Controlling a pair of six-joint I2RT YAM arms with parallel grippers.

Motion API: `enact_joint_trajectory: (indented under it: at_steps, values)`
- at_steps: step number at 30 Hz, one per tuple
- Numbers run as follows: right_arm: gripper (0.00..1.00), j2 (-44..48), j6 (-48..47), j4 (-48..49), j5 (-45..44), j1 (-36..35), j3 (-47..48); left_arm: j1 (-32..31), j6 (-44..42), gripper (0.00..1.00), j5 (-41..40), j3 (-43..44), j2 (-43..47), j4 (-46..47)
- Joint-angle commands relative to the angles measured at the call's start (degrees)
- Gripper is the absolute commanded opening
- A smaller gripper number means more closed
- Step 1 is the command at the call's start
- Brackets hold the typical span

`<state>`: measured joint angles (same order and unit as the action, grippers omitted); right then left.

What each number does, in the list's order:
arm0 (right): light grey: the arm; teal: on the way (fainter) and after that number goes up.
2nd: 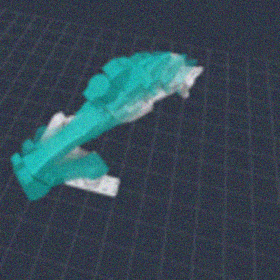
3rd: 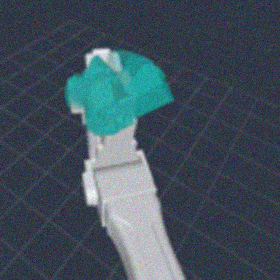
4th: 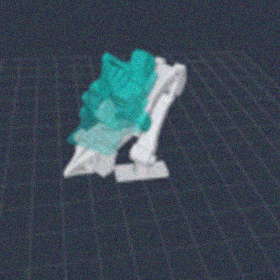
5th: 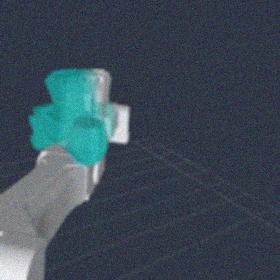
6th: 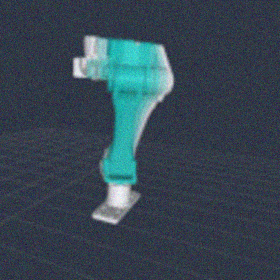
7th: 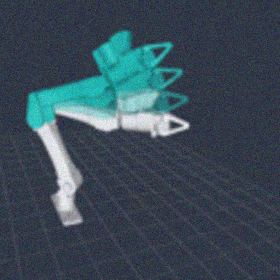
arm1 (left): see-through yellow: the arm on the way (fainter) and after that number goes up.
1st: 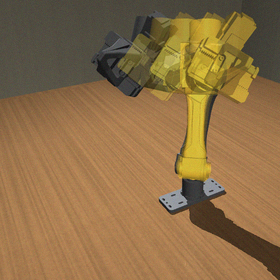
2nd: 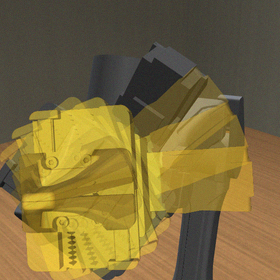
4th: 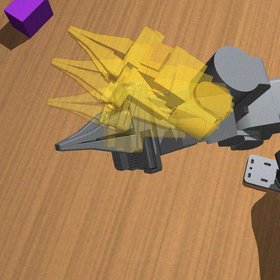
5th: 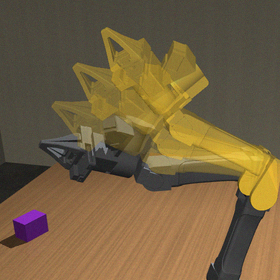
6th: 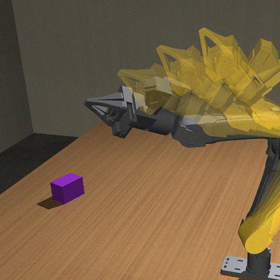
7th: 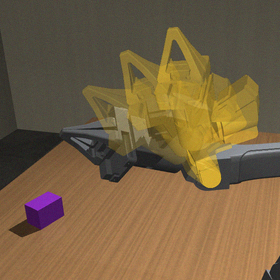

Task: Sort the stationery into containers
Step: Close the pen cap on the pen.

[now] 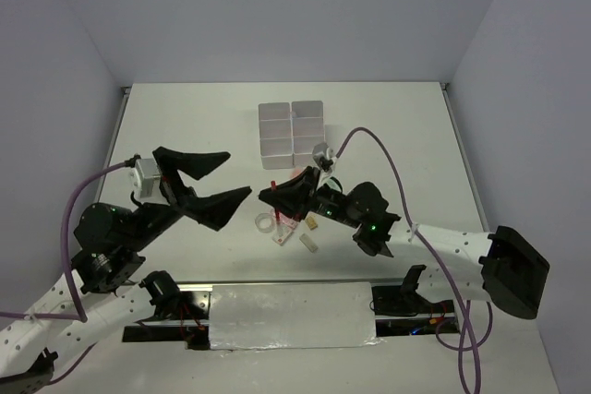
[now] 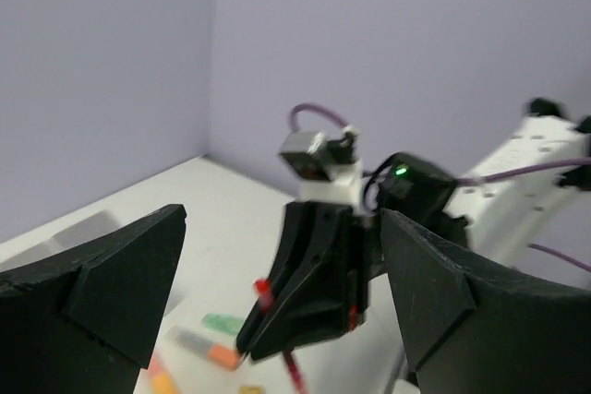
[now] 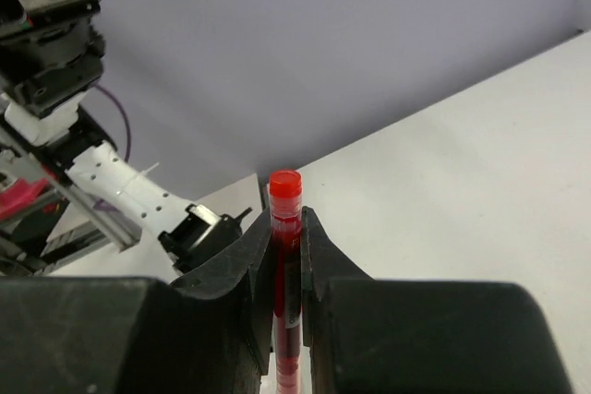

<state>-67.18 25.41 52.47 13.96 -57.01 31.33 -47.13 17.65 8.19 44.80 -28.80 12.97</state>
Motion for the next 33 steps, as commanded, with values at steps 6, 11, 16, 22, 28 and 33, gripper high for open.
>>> enact_joint_trajectory:
  at_steps: [6,11,16,22,28,33]
  values:
    - [0.0,3.7,26.8,-20.0,2.4,12.2,2.9,-0.1,-11.1,0.99,-18.5,2.9,1.0,-12.8]
    - [0.0,7.3,34.2,-21.0,0.6,14.6,2.3,-0.2,-11.8,0.99,-9.8,-0.7,-2.0,-9.0]
    - [0.0,14.0,42.3,-17.5,-6.0,14.8,-0.7,-0.2,-6.9,0.97,4.6,-1.6,-10.9,-4.1]
    - [0.0,18.0,38.4,-12.9,-6.7,14.8,-3.5,-0.2,0.4,0.98,18.8,-1.7,-15.7,7.9]
    - [0.0,20.2,41.4,-4.3,-8.3,14.8,-8.9,-0.2,1.9,0.97,22.8,-1.4,-18.7,10.7]
    - [0.0,18.8,35.9,2.4,-2.1,14.7,-7.5,-0.2,3.1,0.96,23.5,-0.6,-20.5,11.0]
